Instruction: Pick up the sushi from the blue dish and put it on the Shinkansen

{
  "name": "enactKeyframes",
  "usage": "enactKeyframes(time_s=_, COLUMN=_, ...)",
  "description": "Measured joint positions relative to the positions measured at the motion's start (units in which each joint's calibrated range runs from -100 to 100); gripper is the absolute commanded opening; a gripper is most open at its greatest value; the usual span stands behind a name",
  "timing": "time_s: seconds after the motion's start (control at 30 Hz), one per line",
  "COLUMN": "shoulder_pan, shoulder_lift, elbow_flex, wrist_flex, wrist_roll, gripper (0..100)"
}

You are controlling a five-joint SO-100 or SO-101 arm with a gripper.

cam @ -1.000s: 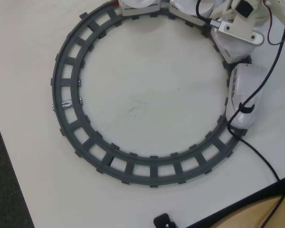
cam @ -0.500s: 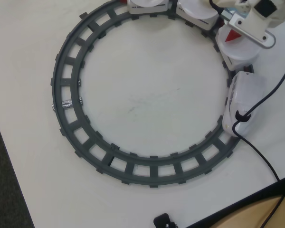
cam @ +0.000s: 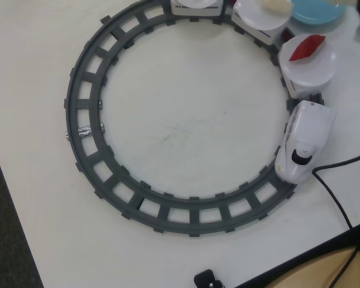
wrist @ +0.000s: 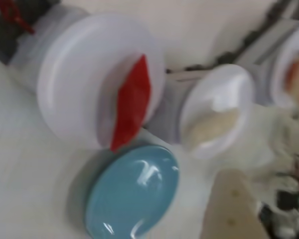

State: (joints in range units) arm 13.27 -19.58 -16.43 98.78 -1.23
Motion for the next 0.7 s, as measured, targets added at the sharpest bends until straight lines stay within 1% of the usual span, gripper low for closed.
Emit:
enactKeyframes(time_s=0.13, shoulder_pan=2.99, shoulder_lift=-11.03, elbow_flex=4.68, wrist_flex=0.00, wrist_roll=0.05, gripper=34)
enactKeyframes(time_s=0.4, shoulder_pan=17.09, shoulder_lift=-27.37, elbow_flex=25.66, wrist_flex=-0.26, wrist_roll=0.05, gripper=35)
enactKeyframes(time_s=0.6, shoulder_pan=27.02, shoulder_lift=-38.74, elbow_flex=49.17, wrist_flex=-11.90, wrist_roll=0.05, gripper=35)
enactKeyframes(time_s=0.7, shoulder_pan=30.80, shoulder_lift=-45.56, elbow_flex=61.59, wrist_flex=-18.46, wrist_roll=1.73, gripper=35)
